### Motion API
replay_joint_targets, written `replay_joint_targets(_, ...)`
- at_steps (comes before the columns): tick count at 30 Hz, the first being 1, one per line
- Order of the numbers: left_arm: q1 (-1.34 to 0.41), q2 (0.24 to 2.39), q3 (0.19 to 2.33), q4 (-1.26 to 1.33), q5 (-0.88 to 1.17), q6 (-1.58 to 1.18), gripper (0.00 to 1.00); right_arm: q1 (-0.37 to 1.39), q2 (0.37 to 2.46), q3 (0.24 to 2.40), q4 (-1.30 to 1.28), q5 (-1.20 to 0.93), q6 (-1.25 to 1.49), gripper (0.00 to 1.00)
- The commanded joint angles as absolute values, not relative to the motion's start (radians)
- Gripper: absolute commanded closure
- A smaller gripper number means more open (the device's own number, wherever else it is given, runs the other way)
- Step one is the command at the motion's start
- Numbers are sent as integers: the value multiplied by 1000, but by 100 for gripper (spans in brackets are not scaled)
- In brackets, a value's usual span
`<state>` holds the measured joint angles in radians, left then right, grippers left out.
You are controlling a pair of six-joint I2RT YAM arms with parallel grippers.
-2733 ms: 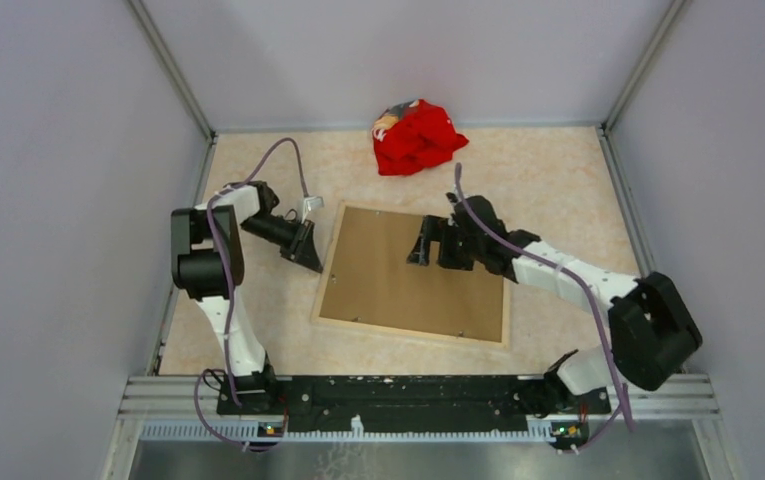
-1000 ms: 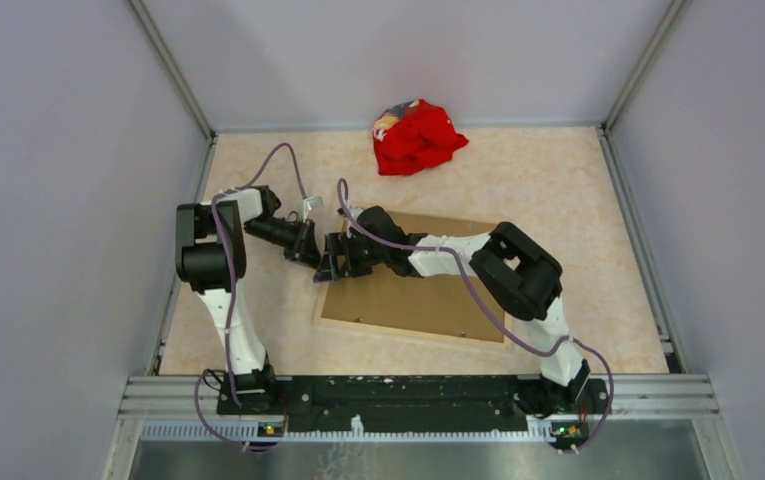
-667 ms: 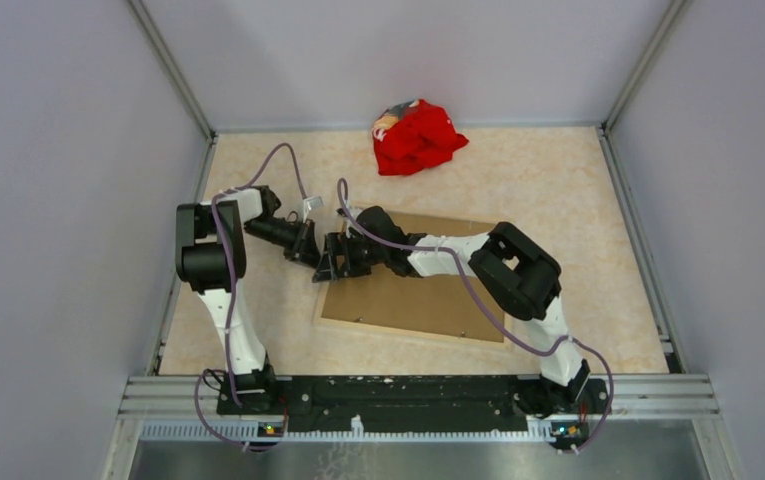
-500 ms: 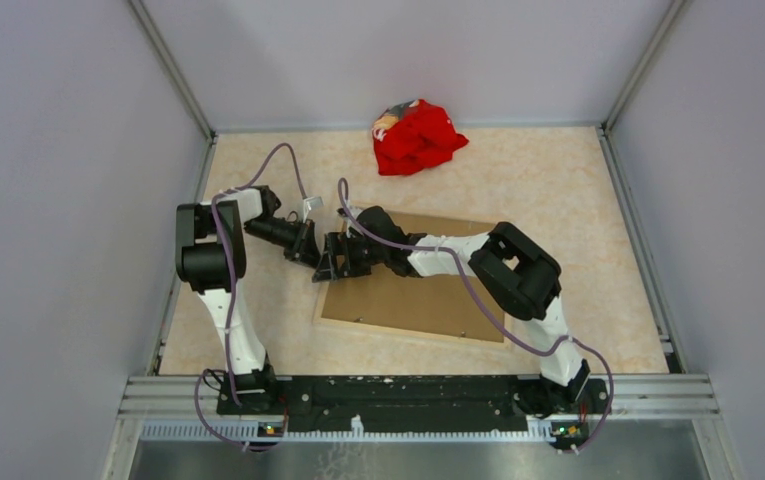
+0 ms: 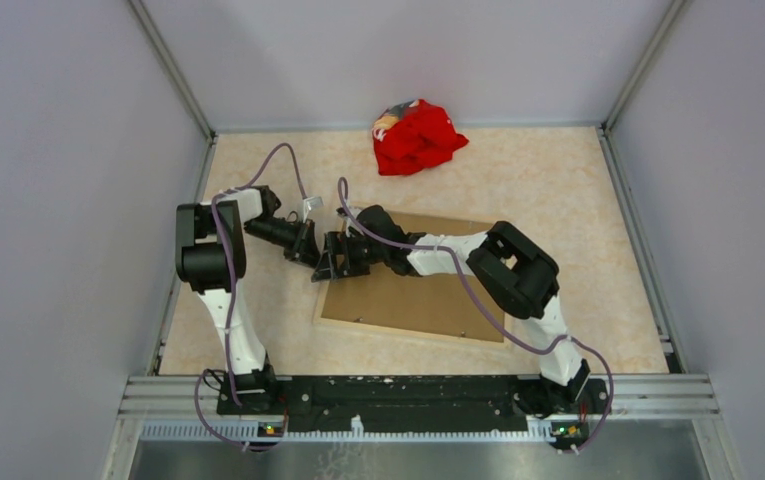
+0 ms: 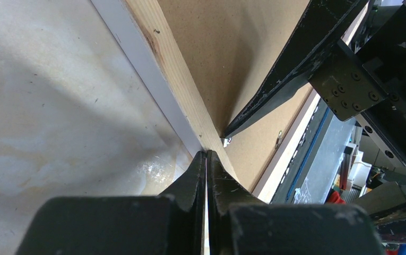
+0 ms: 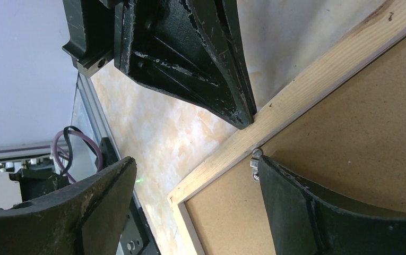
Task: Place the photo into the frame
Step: Install the photo frame at the center of the board.
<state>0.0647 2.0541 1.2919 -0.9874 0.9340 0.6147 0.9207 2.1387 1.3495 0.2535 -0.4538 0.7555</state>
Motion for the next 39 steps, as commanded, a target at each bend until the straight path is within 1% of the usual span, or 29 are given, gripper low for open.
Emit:
replay_joint_targets(1,51,2053,1267,-923,893,646,97,943,2174,1387,282,-516,767,16)
replay_joint_targets(13,51,2049,1268,-922,887,645,97,944,2191,1394,305,-556,787,19)
replay_joint_targets(28,51,2054,1269,-919,888,644,97,943,2201,1405,309,-609,790,19)
replay_joint_targets(33,51,2052,1269,-920,889,646,97,926,2190,1420,242,-558,744,19)
replay_joint_targets(39,51,2046,1268,-922,887,649,98,856,2157,1386,248,-522,731,19)
